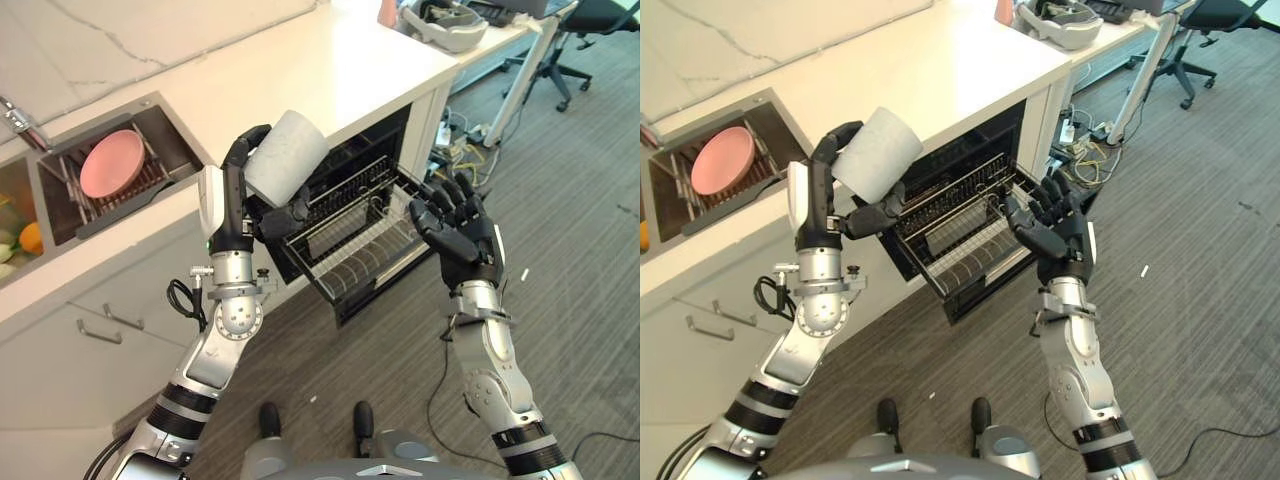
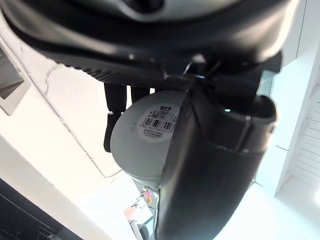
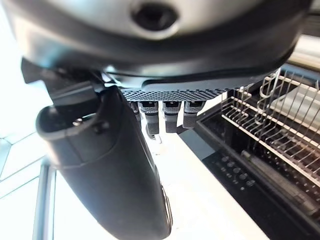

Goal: Place the dishes in the dishwasher.

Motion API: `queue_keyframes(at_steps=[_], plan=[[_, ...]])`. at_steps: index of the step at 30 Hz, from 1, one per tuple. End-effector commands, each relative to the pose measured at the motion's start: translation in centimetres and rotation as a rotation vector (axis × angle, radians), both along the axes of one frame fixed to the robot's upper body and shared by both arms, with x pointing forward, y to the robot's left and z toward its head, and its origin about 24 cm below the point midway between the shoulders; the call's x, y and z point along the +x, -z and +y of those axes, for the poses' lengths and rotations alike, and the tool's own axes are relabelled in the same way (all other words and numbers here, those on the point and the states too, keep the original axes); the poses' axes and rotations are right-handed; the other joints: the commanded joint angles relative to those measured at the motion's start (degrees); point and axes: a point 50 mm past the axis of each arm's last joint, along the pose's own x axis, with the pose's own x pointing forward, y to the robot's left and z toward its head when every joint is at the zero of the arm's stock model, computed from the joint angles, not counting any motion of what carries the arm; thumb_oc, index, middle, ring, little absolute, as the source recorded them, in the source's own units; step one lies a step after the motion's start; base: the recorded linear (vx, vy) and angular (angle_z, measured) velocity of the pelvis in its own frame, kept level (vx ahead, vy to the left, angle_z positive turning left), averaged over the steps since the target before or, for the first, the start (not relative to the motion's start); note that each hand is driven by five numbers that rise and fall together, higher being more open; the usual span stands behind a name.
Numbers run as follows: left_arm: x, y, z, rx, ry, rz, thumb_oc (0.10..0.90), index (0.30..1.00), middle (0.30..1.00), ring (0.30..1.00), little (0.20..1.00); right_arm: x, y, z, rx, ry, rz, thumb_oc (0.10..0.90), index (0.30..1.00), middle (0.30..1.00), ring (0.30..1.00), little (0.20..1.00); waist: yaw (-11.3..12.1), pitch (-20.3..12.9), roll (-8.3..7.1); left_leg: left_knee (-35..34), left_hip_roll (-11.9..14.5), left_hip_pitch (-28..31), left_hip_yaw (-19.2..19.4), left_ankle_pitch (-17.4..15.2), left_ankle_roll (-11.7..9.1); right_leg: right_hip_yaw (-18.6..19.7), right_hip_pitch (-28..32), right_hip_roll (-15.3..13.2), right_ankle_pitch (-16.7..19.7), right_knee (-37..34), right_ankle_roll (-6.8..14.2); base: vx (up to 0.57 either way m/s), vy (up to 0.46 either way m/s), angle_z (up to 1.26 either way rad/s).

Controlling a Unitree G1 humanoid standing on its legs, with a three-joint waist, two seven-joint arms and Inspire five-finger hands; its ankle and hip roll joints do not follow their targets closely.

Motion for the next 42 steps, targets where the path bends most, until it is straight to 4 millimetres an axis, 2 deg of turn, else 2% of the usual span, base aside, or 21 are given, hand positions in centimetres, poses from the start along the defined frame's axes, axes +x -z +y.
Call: queue_keyframes(at_steps=[1, 5, 8, 12, 15, 22, 33, 38, 42], plan=[[-0.7, -6.4, -1.4, 0.057, 0.029, -0.393, 0.4, 0.3, 0.3, 0.3, 0.3, -1.1, -6.6, 0.3, 0.249, -0.043, -0.408, 0.8, 0.9, 0.9, 0.9, 0.9, -0.14, -6.34, 0.65, -1.23, -2.28, 6.97, 1.77, -3.74, 1.01, -2.03, 2.19, -5.21, -5.66, 0.61, 10.11, 0.12, 0.061, 0.0], [-0.5, -7.1, -1.9, 0.131, 0.033, -0.433, 0.4, 0.3, 0.3, 0.3, 0.3, -1.3, -6.9, 0.9, 0.299, -0.06, -0.418, 0.8, 0.9, 0.9, 0.9, 0.9, -0.28, -7.25, 0.8, -1.23, -2.34, 7.77, 2.3, -4.69, 0.88, -2.49, 2.59, -5.39, -5.79, 0.61, 10.21, 0.07, 0.056, 0.29], [-0.1, -8.0, -2.6, 0.182, 0.042, -0.465, 0.4, 0.3, 0.3, 0.3, 0.3, -1.1, -7.2, 2.5, 0.382, -0.166, -0.417, 0.8, 0.9, 0.9, 0.9, 0.9, -0.16, -7.73, 0.5, -1.23, -2.48, 7.79, 2.55, -4.96, 0.86, -2.6, 2.62, -5.58, -5.67, 0.61, 10.47, 0.02, 0.023, 0.03], [0.0, -8.4, -4.0, 0.213, 0.111, -0.475, 0.4, 0.3, 0.3, 0.3, 0.3, -1.0, -7.8, 3.6, 0.39, -0.238, -0.436, 0.8, 0.9, 0.9, 0.9, 0.9, 0.07, -8.03, 0.35, -1.23, -2.73, 8.17, 2.6, -5.37, 1.19, -2.81, 2.98, -5.98, -5.59, 0.61, 10.86, 0.02, 0.031, 0.05], [0.0, -8.3, -5.5, 0.222, 0.192, -0.455, 0.4, 0.3, 0.3, 0.3, 0.3, -1.2, -8.1, 5.3, 0.422, -0.326, -0.433, 0.8, 0.9, 0.9, 0.9, 0.9, 0.26, -8.25, 0.25, -1.23, -3.32, 8.37, 2.45, -5.84, 1.55, -2.7, 3.26, -6.52, -5.5, 0.61, 11.15, 0.02, 0.021, 0.02], [0.0, -7.3, -6.8, 0.273, 0.282, -0.395, 0.4, 0.3, 0.3, 0.3, 0.3, -1.6, -8.2, 7.1, 0.467, -0.448, -0.428, 0.8, 0.9, 0.9, 0.9, 0.9, 0.49, -8.43, 0.26, -1.23, -3.59, 8.71, 2.67, -6.28, 1.83, -2.62, 3.49, -7.0, -5.46, 0.61, 11.38, 0.0, 0.005, 0.0], [-1.2, -7.1, -7.9, 0.397, 0.408, -0.415, 0.4, 0.3, 0.3, 0.3, 0.3, -2.7, -7.9, 8.2, 0.522, -0.578, -0.4, 0.8, 0.9, 0.9, 0.9, 0.9, 0.8, -8.29, 0.13, -1.23, -3.74, 8.76, 2.17, -6.46, 1.87, -3.15, 3.84, -7.56, -5.43, 0.61, 11.7, 0.0, 0.001, 0.01], [-1.8, -6.8, -8.6, 0.461, 0.465, -0.423, 0.4, 0.3, 0.3, 0.3, 0.3, -2.8, -8.6, 8.9, 0.515, -0.642, -0.43, 0.8, 0.9, 0.9, 0.9, 0.9, 1.1, -8.23, 0.23, -1.23, -3.91, 8.61, 1.83, -6.31, 1.88, -3.43, 3.87, -7.57, -5.49, 0.61, 11.74, -0.01, 0.002, 0.06], [-2.2, -5.8, -9.2, 0.481, 0.525, -0.386, 0.4, 0.3, 0.3, 0.3, 0.3, -2.8, -9.6, 8.8, 0.499, -0.642, -0.482, 0.8, 0.9, 0.9, 0.9, 0.9, 1.31, -8.2, 0.28, -1.23, -3.93, 8.62, 1.61, -6.32, 1.97, -3.48, 3.93, -7.63, -5.54, 0.61, 11.74, -0.01, -0.004, 0.03]])
